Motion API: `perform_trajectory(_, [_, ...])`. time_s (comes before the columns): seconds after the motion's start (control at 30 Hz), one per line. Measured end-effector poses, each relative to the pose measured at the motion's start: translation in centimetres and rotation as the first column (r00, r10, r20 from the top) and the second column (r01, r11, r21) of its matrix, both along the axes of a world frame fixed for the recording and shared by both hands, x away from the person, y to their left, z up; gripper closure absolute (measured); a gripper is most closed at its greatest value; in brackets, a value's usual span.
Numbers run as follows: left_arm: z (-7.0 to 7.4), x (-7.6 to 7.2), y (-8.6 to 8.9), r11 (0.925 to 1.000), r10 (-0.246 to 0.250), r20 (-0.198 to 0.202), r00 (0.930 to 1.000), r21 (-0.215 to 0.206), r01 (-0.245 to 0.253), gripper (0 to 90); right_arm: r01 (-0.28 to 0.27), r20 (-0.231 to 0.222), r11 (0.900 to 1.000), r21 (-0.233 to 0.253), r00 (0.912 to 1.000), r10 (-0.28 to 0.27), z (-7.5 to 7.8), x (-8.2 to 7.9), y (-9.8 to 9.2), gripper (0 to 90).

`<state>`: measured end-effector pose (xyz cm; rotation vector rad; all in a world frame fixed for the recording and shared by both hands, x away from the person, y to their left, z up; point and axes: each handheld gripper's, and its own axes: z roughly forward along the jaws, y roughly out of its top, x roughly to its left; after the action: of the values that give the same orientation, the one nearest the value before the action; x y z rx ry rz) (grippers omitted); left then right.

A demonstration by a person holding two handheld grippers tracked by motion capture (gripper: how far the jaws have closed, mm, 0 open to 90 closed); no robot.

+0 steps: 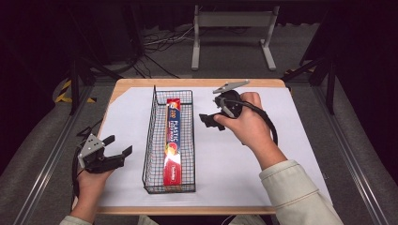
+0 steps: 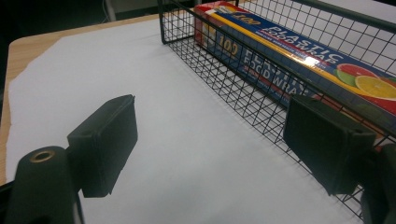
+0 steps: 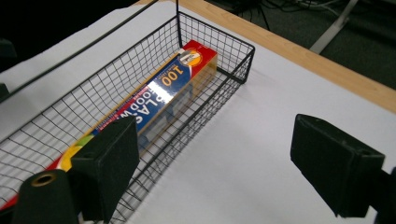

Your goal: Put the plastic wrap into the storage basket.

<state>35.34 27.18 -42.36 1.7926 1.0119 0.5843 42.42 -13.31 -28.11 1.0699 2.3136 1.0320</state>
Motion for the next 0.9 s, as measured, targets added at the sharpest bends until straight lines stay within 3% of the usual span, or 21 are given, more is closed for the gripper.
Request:
perform_trajectory(0.07, [0.0,0.0,0.0,1.0000,-0.001,-0.001,1.0000,-0.001,0.001,18.4,-0.012,0.009,1.000,-0.005,0.9999,0.012,0.0,0.0,-0.3,16.2])
perform_trajectory(0.17, [0.0,0.0,0.0,1.0000,-0.005,-0.002,1.0000,0.002,0.005,18.4,-0.041,0.040,0.999,0.000,0.9984,0.041,-0.1,-0.2,-2.3,14.8])
perform_trajectory(0.2, [-0.1,0.0,0.0,1.0000,-0.006,-0.003,1.0000,0.005,0.006,18.4,-0.027,0.040,0.999,0.022,0.9989,0.026,-0.3,-0.4,-3.0,14.5])
perform_trajectory(0.3, [-0.2,0.0,-0.2,0.9992,-0.014,-0.003,0.9999,0.038,0.014,18.2,-0.018,0.056,1.000,0.024,0.9983,0.017,-0.8,-0.6,-4.9,14.7])
perform_trajectory(0.6, [-0.4,0.1,-0.5,0.9992,-0.028,-0.014,0.9995,0.028,0.028,17.6,0.009,0.097,0.997,0.073,0.9951,-0.016,-2.1,-1.6,-11.0,14.7])
perform_trajectory(0.63, [-0.4,0.1,-0.5,0.9992,-0.028,-0.014,0.9995,0.028,0.028,17.5,0.009,0.097,0.997,0.073,0.9951,-0.016,-2.1,-1.6,-11.0,14.7])
perform_trajectory(0.8, [-0.4,0.1,-0.4,0.9992,-0.029,-0.017,0.9994,0.028,0.030,17.5,0.030,0.104,0.992,0.124,0.9937,-0.043,-3.7,-2.3,-13.4,14.4])
perform_trajectory(0.9, [-0.5,0.1,-0.4,0.9991,-0.028,-0.021,0.9994,0.031,0.029,17.4,0.043,0.110,0.989,0.142,0.9921,-0.059,-5.7,-2.8,-15.0,14.6])
